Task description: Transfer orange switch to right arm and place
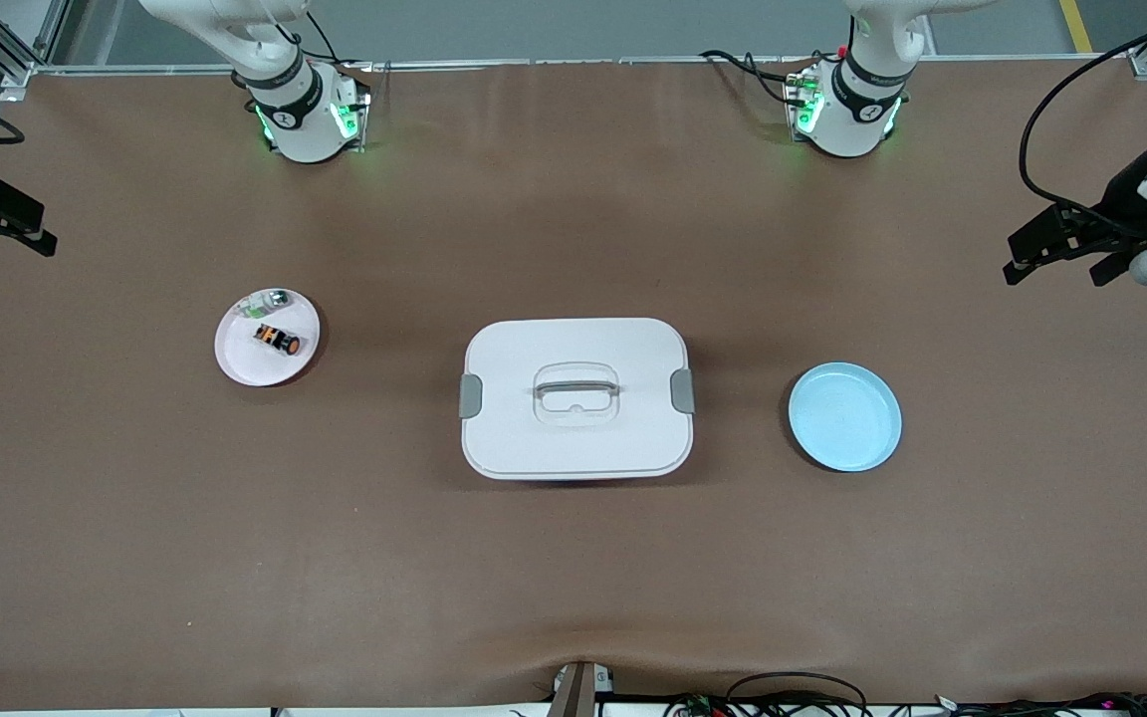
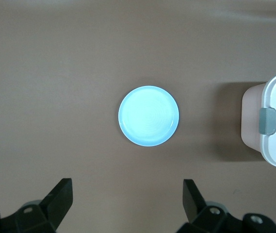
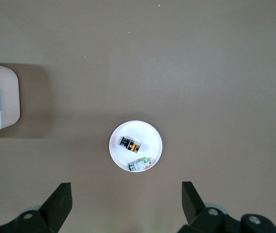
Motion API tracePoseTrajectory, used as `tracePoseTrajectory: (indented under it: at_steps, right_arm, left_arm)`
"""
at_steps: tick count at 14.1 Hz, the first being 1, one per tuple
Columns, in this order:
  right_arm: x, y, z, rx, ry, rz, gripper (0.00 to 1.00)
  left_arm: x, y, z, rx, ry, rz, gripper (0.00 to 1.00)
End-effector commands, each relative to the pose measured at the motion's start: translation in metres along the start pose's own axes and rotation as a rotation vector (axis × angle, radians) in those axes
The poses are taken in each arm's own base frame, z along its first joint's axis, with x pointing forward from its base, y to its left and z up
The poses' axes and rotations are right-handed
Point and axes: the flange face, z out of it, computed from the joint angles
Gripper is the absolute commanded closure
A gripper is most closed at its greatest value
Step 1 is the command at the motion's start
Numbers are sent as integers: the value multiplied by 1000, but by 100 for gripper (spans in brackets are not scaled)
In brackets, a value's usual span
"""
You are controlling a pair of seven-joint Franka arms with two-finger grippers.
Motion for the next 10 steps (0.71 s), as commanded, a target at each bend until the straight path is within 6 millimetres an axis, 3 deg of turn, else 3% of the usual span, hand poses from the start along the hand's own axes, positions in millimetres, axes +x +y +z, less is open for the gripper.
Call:
tracePoseTrajectory:
  at_steps: [1,10]
  right_arm:
    - [-11,-5,1,-15,32,13,0]
    - [-6,-15,2,-12,49,180,0]
  left_arm:
    - [3,3,-5,18,-7,5,0]
    - [2,-3,-9,17,1,-12,0]
